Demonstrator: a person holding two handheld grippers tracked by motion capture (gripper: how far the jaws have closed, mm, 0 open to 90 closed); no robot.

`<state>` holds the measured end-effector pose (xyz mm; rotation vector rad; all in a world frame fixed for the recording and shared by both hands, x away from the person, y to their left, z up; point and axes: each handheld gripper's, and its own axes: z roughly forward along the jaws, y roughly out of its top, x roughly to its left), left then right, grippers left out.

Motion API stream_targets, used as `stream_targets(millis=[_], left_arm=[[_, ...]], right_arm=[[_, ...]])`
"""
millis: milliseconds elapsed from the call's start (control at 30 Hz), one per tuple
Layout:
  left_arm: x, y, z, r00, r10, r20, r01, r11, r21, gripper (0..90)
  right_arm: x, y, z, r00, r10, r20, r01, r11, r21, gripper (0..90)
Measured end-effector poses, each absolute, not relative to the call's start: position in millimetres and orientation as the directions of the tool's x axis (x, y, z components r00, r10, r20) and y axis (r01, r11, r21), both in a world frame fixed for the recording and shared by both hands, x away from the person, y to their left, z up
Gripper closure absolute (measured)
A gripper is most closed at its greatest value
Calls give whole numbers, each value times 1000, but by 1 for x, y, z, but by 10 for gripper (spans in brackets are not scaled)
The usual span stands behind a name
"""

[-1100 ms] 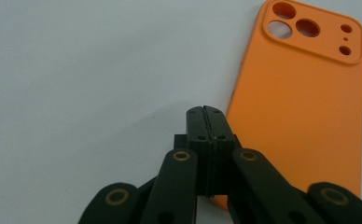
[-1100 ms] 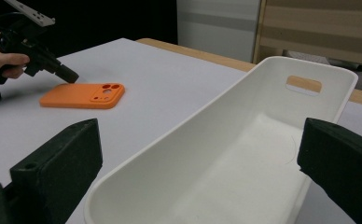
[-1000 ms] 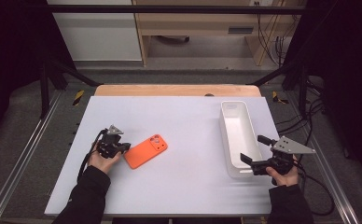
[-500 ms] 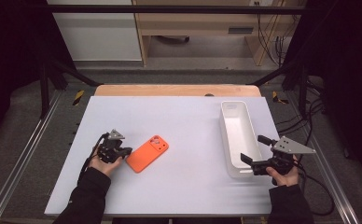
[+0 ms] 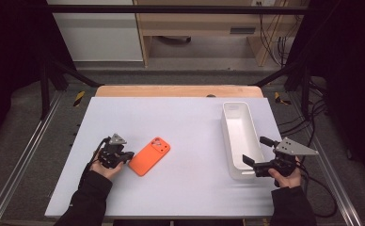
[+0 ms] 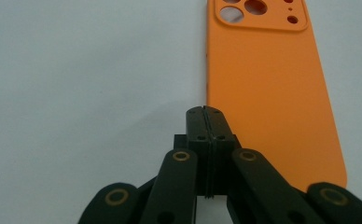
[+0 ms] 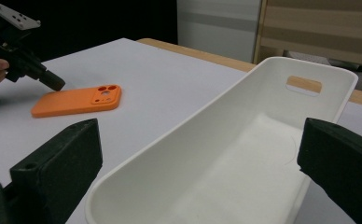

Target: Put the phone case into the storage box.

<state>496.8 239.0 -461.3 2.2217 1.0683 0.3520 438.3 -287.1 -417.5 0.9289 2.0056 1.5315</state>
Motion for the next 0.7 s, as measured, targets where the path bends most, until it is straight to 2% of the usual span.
stream_targets(millis=[533, 700], left_arm=[[495, 240, -462, 633, 774, -28, 593, -461, 660, 897], [495, 243, -458, 627, 779, -22, 581, -448, 680, 804]], right_arm=[[438, -287, -418, -673, 738, 47, 242, 159, 957, 4], [438, -287, -417, -672, 739, 46, 241, 159, 957, 4]])
